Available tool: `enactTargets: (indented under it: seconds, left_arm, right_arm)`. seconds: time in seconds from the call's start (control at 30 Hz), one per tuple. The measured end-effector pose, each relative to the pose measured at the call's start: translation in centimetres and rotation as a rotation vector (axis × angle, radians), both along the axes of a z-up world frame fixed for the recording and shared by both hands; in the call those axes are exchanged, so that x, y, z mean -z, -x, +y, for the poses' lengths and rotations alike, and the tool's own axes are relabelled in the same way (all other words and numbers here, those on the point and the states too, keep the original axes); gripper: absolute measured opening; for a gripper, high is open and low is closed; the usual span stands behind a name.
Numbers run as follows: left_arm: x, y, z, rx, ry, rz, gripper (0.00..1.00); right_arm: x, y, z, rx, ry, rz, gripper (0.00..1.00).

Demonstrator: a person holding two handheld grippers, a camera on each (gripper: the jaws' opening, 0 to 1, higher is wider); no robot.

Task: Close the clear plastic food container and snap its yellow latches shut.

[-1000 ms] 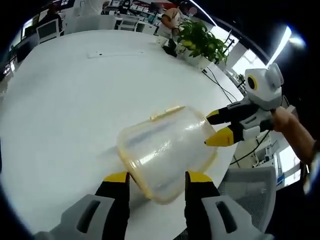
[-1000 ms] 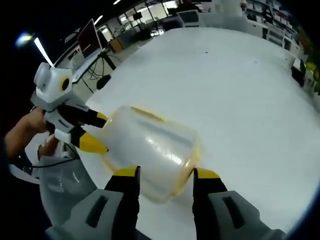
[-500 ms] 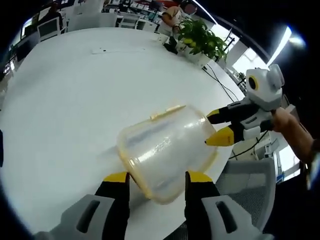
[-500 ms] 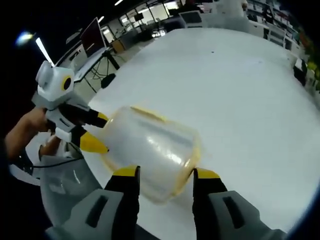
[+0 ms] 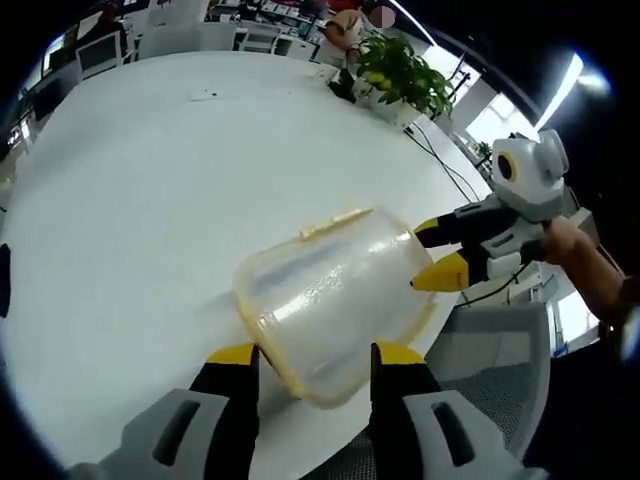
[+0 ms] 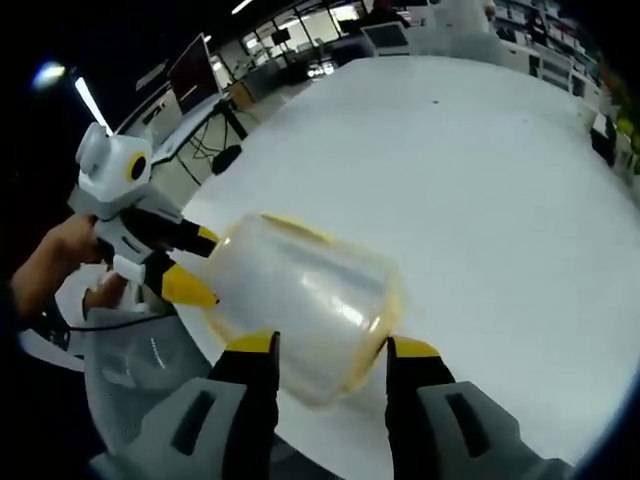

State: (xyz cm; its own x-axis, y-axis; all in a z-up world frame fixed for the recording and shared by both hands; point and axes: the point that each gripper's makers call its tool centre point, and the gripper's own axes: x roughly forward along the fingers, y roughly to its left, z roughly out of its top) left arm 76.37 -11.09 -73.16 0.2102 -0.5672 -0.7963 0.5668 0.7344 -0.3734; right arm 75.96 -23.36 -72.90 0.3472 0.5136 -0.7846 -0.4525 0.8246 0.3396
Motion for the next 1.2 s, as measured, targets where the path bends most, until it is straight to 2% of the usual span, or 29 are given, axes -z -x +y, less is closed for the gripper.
enactTargets:
  seconds: [0.57, 0.67, 0.97, 1.2]
  left_arm:
    - [0.0, 0.4, 0.4, -0.005, 0.005, 0.0, 0.38]
    - [-0.2, 0.3, 0.4, 0.004, -0.007, -0.018, 0.39]
    - [-0.5, 0.3, 0.6, 0.027, -0.025, -0.049, 0.38]
    - [-1.3, -0.1, 1.0, 0.037, -0.028, -0.087, 0.34]
  right_arm:
    - [0.0, 0.5, 0.4, 0.023, -0.006, 0.004, 0.39]
    - [0.0, 0.4, 0.4, 0.016, -0.004, 0.0, 0.4]
    - [-0.5, 0.3, 0.4, -0.098, 0.06, -0.069, 0.41]
    - [-0.9, 0.2, -0.1, -0.161, 0.091, -0.121, 0.37]
